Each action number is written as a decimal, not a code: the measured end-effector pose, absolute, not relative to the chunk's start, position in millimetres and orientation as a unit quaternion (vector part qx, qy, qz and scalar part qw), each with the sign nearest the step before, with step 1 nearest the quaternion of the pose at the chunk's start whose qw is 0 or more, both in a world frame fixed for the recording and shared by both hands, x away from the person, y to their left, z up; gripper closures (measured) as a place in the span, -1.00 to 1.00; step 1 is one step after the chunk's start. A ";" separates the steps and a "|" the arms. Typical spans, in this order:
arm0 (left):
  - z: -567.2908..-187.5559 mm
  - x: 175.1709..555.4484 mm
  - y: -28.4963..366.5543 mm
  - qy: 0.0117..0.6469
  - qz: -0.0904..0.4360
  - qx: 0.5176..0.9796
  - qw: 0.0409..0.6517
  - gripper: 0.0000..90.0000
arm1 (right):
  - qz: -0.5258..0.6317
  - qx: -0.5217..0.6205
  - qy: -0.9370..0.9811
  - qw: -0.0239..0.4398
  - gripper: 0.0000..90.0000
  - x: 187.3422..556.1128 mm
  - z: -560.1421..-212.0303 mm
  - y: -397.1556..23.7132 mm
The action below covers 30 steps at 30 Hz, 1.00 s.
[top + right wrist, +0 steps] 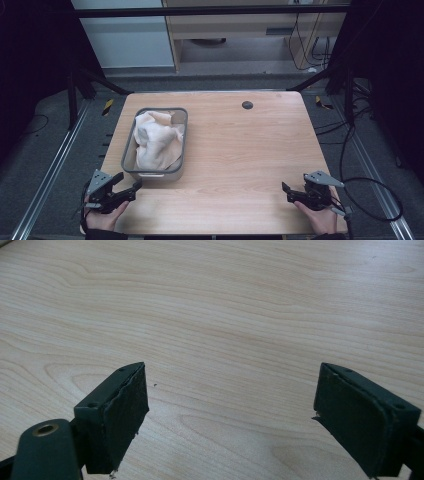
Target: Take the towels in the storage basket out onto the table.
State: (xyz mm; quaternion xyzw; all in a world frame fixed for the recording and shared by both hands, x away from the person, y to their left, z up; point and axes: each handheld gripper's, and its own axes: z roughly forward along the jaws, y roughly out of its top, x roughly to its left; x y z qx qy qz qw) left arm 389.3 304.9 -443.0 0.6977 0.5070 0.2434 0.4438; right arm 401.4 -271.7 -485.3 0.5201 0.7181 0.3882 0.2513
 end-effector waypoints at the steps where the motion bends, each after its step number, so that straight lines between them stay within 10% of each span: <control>1: -442.3 389.6 304.8 0.507 0.244 0.698 0.444 -0.49 | 0.388 0.520 0.718 0.252 -0.69 401.3 -485.2 -271.6; 30: -402.3 401.9 299.3 0.478 0.261 0.705 0.454 -0.54 | 0.389 0.521 0.716 0.256 -0.70 401.3 -485.8 -271.8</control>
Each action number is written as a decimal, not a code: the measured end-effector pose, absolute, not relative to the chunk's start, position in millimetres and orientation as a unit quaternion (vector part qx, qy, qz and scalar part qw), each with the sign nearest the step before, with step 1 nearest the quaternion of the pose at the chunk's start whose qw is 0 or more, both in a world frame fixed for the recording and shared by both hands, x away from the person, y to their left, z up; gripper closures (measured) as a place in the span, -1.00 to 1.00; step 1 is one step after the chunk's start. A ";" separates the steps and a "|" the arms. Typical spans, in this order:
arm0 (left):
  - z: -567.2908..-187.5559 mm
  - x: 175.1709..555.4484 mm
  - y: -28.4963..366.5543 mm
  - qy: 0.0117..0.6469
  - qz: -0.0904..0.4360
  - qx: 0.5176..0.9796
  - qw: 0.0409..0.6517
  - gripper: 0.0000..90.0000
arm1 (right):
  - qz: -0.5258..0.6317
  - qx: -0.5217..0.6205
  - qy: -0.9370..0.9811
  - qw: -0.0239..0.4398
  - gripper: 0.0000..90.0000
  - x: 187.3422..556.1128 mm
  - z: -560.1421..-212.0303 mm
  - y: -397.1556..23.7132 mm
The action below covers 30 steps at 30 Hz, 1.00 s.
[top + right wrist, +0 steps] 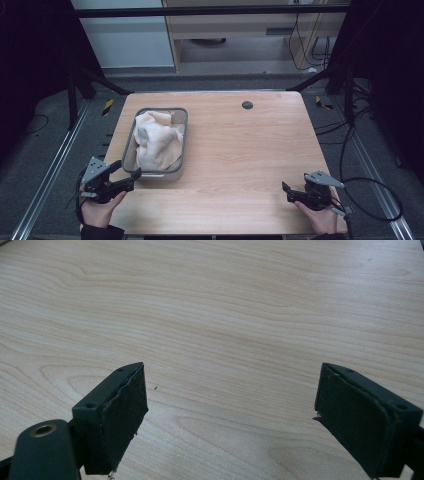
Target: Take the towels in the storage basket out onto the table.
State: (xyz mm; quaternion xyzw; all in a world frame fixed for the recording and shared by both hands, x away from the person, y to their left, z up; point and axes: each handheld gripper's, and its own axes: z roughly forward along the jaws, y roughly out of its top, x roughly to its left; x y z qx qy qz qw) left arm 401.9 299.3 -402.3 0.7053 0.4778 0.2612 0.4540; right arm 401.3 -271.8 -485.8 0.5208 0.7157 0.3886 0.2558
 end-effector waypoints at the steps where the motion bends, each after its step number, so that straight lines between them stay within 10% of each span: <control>1: -402.3 401.9 299.3 0.478 0.261 0.705 0.454 -0.54 | 0.389 0.521 0.716 0.256 -0.70 401.3 -485.8 -271.8; 30: -393.3 444.7 282.5 0.470 0.254 0.723 0.438 -0.56 | 0.392 0.518 0.715 0.258 -0.70 401.2 -485.7 -271.2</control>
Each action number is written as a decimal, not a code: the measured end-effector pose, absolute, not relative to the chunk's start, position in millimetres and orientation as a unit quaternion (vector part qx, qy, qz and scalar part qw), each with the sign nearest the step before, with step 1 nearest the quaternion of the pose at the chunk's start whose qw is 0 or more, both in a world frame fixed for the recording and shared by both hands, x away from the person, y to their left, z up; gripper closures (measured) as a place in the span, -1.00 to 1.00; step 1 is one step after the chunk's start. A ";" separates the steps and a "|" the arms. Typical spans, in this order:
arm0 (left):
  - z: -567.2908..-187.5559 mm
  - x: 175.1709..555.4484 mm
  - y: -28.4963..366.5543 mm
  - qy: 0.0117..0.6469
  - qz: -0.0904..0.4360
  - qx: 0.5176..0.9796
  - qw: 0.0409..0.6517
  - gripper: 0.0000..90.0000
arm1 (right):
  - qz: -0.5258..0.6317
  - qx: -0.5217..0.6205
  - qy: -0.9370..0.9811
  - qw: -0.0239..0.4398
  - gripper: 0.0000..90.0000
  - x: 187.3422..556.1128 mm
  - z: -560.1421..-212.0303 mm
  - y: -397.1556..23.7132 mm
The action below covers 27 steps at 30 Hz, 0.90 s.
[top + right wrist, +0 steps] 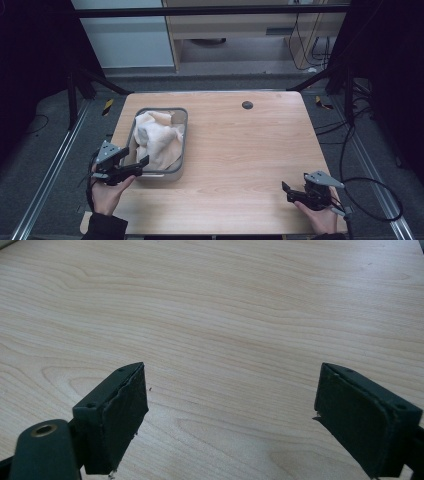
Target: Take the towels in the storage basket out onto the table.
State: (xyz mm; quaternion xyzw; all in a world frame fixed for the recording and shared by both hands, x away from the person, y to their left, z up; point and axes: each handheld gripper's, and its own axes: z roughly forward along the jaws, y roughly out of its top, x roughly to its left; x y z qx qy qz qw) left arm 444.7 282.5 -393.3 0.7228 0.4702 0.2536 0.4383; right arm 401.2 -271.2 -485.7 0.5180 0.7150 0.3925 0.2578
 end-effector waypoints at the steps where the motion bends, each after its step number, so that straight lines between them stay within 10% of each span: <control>1: -393.0 446.5 282.1 0.470 0.254 0.724 0.437 -0.56 | 0.392 0.518 0.715 0.258 -0.70 401.1 -485.7 -271.2; 27: -407.0 485.1 265.9 0.480 0.234 0.743 0.405 -0.56 | 0.392 0.514 0.719 0.254 -0.68 401.9 -486.5 -270.6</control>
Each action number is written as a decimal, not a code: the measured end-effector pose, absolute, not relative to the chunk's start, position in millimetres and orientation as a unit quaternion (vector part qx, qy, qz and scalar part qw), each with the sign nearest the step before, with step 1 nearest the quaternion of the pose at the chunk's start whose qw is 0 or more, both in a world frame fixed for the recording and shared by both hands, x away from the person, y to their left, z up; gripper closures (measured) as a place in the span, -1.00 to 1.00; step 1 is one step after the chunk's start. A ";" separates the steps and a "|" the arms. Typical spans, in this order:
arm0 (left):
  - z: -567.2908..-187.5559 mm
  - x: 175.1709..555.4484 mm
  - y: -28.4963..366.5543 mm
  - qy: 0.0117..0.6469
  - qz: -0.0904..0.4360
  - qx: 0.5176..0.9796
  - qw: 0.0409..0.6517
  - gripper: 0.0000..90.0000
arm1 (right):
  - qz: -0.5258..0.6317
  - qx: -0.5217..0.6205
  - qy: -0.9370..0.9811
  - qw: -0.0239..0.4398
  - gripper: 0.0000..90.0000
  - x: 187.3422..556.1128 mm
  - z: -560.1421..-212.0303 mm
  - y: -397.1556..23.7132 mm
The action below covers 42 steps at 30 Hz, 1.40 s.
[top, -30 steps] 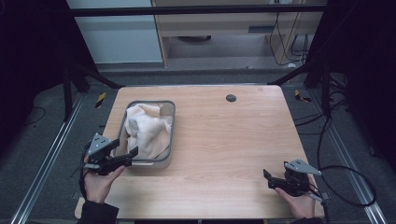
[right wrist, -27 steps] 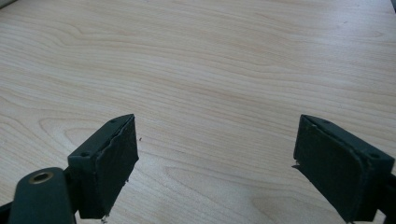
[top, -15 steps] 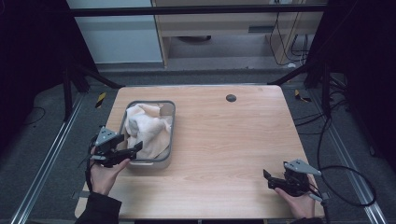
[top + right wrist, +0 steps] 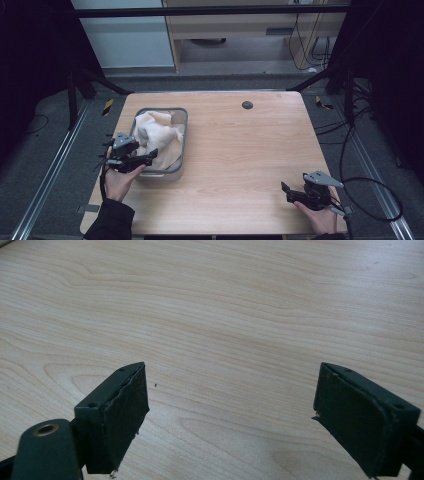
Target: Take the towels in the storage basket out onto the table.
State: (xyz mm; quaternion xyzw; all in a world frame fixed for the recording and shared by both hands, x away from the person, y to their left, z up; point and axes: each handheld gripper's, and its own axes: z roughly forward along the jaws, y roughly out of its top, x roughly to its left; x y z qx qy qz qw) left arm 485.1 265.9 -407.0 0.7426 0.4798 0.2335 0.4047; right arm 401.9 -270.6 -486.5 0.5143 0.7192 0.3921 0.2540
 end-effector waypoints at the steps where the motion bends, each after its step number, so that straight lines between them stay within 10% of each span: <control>1: -407.7 487.1 263.6 0.475 0.238 0.748 0.397 -0.56 | 0.390 0.514 0.721 0.253 -0.68 402.6 -486.9 -270.3; 20: -420.3 505.4 251.9 0.478 0.237 0.771 0.349 -0.41 | 0.387 0.511 0.725 0.253 -0.69 404.1 -488.5 -270.9; 42: -424.6 512.7 244.0 0.485 0.242 0.776 0.322 0.26 | 0.385 0.511 0.728 0.247 -0.69 405.2 -489.6 -270.6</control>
